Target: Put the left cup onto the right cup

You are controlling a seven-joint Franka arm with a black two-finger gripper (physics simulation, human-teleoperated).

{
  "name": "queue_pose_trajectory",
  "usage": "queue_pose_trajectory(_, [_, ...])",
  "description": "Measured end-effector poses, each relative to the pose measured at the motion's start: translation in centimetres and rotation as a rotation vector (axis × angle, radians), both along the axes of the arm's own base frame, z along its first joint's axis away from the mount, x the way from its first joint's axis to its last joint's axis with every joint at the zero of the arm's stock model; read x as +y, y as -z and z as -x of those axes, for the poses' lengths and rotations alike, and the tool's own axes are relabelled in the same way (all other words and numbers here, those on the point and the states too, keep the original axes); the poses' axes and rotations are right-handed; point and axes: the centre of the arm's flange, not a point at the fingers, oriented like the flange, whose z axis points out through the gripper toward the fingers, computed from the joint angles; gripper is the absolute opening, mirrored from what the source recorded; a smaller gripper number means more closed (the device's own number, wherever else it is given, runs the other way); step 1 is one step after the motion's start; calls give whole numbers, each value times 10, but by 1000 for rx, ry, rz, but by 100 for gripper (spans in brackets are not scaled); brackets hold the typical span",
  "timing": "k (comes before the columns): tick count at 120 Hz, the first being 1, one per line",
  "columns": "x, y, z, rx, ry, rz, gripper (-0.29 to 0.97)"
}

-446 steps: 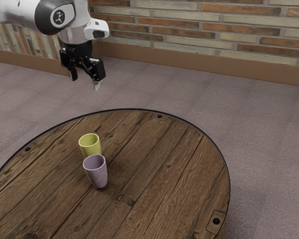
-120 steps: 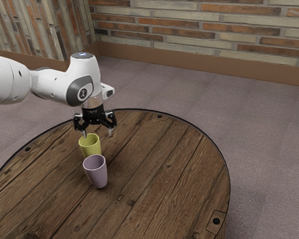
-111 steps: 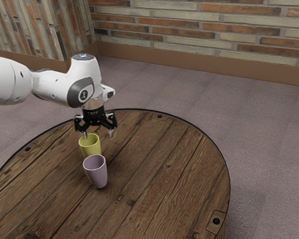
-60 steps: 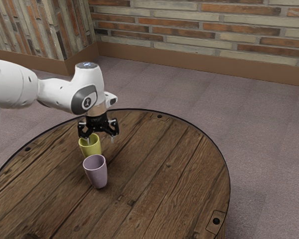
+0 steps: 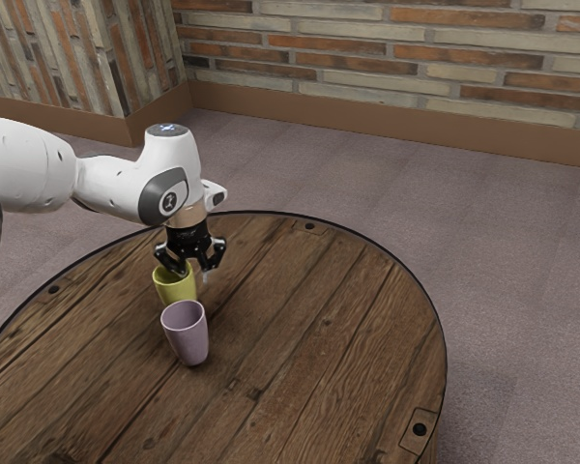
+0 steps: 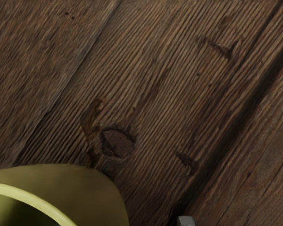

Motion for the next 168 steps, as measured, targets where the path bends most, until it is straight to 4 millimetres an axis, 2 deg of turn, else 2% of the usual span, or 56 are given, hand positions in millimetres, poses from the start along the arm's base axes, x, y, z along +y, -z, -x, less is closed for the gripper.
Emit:
queue_pose_trajectory(25, [6, 2, 2, 8, -4, -5, -5])
queue_pose_trajectory(50, [9, -1, 3, 13, 4, -11, -8])
queue_pose_trajectory(64, [9, -11, 3, 6, 13, -14, -9])
queue_pose_trajectory(74, [8, -23, 4, -9, 22, -16, -10])
queue_pose_trajectory(97, [4, -72, 9, -47, 41, -21, -10])
queue_pose_trajectory(110, [0, -92, 13, -52, 58, -29, -10])
queue_pose_trajectory(134, [-17, -114, 20, -43, 94, -34, -10])
queue_pose_trajectory(158, [-61, -142, 25, -48, 152, -25, -10])
queue_pose_trajectory(168, [-80, -148, 27, -41, 170, -20, -10])
